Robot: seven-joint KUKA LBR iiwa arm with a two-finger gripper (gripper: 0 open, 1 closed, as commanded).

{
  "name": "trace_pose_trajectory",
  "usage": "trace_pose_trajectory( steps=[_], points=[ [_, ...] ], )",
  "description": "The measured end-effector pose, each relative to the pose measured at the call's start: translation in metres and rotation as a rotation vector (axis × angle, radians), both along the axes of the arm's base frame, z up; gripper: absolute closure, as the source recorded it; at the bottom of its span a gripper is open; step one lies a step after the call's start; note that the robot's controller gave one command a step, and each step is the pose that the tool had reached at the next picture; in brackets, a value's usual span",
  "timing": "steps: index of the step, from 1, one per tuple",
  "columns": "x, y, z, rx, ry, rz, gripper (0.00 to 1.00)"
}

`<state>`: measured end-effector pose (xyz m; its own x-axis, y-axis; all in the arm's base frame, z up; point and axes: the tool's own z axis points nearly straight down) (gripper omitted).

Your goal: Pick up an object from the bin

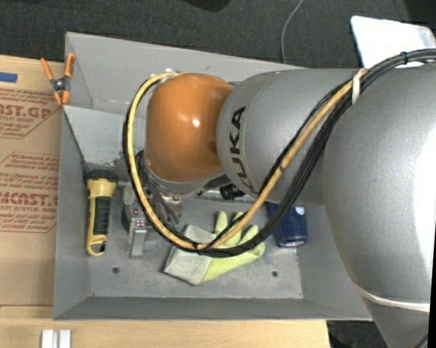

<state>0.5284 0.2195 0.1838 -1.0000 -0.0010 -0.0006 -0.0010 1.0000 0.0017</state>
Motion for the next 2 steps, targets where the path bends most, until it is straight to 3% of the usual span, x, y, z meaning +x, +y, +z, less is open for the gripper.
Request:
trace_pose_trajectory(
  steps=[1,2],
  points=[
    [0.000,0.000,0.000,0.000,0.000,0.000,0.00],
    [0.021,-0.024,-0.006,0.000,-0.003,0.029,0.00]
  ],
)
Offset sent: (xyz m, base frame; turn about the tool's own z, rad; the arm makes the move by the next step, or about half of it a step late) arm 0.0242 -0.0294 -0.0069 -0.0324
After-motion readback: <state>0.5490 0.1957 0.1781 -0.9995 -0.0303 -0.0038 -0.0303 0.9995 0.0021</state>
